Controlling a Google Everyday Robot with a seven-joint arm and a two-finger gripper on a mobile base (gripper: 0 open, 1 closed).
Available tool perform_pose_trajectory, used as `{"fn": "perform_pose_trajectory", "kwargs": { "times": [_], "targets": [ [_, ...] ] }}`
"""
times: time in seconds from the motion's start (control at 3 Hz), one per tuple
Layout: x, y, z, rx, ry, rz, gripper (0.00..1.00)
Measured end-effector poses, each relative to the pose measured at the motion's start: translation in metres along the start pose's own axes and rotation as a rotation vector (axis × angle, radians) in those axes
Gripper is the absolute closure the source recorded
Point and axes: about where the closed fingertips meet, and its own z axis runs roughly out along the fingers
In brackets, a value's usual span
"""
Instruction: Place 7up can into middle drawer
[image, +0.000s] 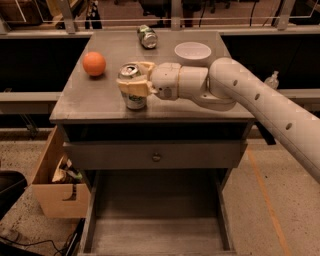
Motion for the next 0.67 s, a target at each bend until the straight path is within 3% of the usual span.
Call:
{"fn": "perform_pose_trajectory", "kwargs": {
  "times": [0.67],
  "targets": [
    [-0.023,0.023,-0.024,-0.025,-0.026,-0.039,1.0]
  ]
}}
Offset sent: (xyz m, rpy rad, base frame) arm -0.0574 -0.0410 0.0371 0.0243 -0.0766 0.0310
